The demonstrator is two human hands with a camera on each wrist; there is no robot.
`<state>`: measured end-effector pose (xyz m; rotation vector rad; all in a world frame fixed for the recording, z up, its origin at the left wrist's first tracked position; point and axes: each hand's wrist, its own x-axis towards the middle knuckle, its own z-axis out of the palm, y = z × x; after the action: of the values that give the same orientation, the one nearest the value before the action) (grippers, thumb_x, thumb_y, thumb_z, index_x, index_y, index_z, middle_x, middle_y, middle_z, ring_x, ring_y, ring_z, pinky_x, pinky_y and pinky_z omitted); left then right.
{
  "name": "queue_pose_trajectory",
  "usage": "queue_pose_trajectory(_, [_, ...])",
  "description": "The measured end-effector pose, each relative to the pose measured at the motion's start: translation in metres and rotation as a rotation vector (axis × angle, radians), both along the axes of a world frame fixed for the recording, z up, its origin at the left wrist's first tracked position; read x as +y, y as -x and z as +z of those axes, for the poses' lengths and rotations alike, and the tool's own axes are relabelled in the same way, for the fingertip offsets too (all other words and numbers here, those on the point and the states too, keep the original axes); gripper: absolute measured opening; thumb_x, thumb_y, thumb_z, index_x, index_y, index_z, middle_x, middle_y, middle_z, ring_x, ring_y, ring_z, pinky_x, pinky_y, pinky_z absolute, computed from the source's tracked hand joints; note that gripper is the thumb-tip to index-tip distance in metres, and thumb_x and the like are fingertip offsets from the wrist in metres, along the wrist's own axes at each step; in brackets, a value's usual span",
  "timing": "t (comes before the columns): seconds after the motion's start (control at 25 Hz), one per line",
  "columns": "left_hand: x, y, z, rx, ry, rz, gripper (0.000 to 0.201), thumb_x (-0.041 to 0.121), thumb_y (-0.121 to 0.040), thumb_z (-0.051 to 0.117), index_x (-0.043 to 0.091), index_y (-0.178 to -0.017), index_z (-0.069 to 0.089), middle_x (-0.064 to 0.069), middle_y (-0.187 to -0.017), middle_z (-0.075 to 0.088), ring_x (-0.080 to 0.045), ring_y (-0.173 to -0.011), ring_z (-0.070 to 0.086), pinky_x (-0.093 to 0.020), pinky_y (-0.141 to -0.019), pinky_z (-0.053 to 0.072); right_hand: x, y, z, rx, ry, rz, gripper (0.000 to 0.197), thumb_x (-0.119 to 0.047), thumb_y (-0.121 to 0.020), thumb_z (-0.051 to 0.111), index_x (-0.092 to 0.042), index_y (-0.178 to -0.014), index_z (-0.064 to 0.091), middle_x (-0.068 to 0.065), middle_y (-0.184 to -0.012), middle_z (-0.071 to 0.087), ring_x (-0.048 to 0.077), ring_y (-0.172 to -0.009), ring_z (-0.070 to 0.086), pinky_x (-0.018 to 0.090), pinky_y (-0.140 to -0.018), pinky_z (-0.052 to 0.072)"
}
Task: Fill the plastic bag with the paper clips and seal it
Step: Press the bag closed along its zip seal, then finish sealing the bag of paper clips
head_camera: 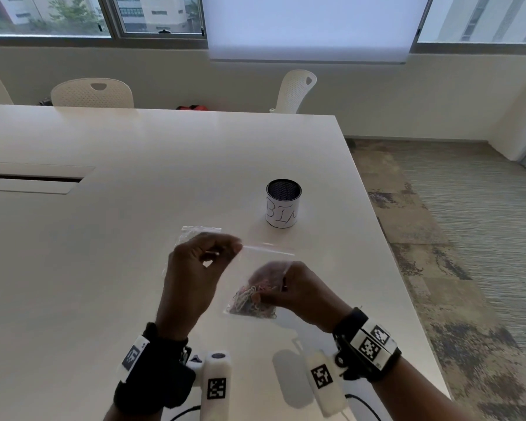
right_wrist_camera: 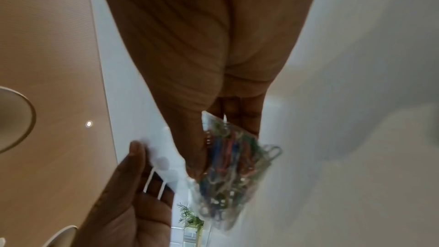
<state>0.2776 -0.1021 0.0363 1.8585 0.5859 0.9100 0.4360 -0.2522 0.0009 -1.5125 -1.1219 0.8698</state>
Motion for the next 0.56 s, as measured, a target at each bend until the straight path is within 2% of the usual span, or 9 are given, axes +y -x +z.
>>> queue_pose_trajectory(0.12, [0.011, 0.01, 0.001, -0.024, 0.052, 0.156, 0.022, 0.021, -0.093, 0.081, 0.027, -0.114, 0.077, 0.007, -0.107, 0.079, -0.004, -0.087, 0.074, -0.018, -0.073, 0.056, 0.024, -0.008, -0.003, 0.039, 0.106, -0.071, 0.019, -0.01, -0.088, 0.081, -0.003, -0.105, 0.073, 0.013, -0.095, 0.075, 0.011, -0.081, 0.073, 0.026, -0.073, 0.061])
queue_pose_trajectory(0.24, [0.019, 0.024, -0.005, -0.021, 0.087, 0.213, 0.026, 0.016, -0.096, 0.077, 0.024, -0.119, 0.072, 0.004, -0.109, 0.078, -0.008, -0.091, 0.074, -0.015, -0.074, 0.058, 0.052, -0.018, -0.008, 0.078, 0.213, -0.192, 0.028, -0.007, -0.083, 0.084, -0.001, -0.107, 0.07, 0.01, -0.087, 0.068, 0.016, -0.074, 0.066, 0.034, -0.069, 0.058])
queue_pose_trajectory(0.36, [0.023, 0.041, -0.018, 0.008, 0.139, 0.193, 0.03, 0.013, -0.096, 0.076, 0.027, -0.121, 0.068, -0.004, -0.1, 0.079, -0.021, -0.087, 0.077, -0.038, -0.081, 0.064, 0.072, -0.021, -0.014, 0.108, 0.287, -0.266, 0.048, -0.012, -0.076, 0.091, -0.004, -0.114, 0.062, 0.009, -0.083, 0.068, 0.016, -0.067, 0.065, 0.026, -0.057, 0.057])
queue_pose_trajectory(0.4, [0.022, 0.048, -0.023, 0.029, 0.148, 0.187, 0.032, 0.013, -0.096, 0.077, 0.029, -0.122, 0.067, -0.005, -0.098, 0.079, -0.02, -0.084, 0.078, -0.042, -0.08, 0.063, 0.076, -0.02, -0.017, 0.091, 0.288, -0.299, 0.056, -0.016, -0.073, 0.094, -0.006, -0.114, 0.058, 0.009, -0.084, 0.069, 0.017, -0.068, 0.066, 0.031, -0.058, 0.061])
queue_pose_trajectory(0.48, [0.023, 0.068, -0.033, 0.096, 0.125, 0.186, 0.037, 0.014, -0.095, 0.078, 0.032, -0.124, 0.065, -0.001, -0.097, 0.079, -0.017, -0.081, 0.078, -0.04, -0.078, 0.064, 0.082, -0.018, -0.019, -0.064, 0.306, -0.378, 0.071, -0.027, -0.069, 0.096, -0.008, -0.119, 0.05, 0.012, -0.096, 0.071, 0.026, -0.088, 0.07, 0.044, -0.082, 0.063])
queue_pose_trajectory(0.56, [0.023, 0.092, -0.039, 0.166, 0.091, 0.194, 0.039, 0.016, -0.094, 0.078, 0.035, -0.124, 0.064, 0.006, -0.096, 0.08, -0.015, -0.08, 0.079, -0.036, -0.078, 0.064, 0.081, -0.015, -0.019, -0.352, 0.326, -0.487, 0.085, -0.033, -0.074, 0.091, -0.007, -0.138, 0.04, 0.015, -0.126, 0.06, 0.032, -0.12, 0.058, 0.045, -0.107, 0.051])
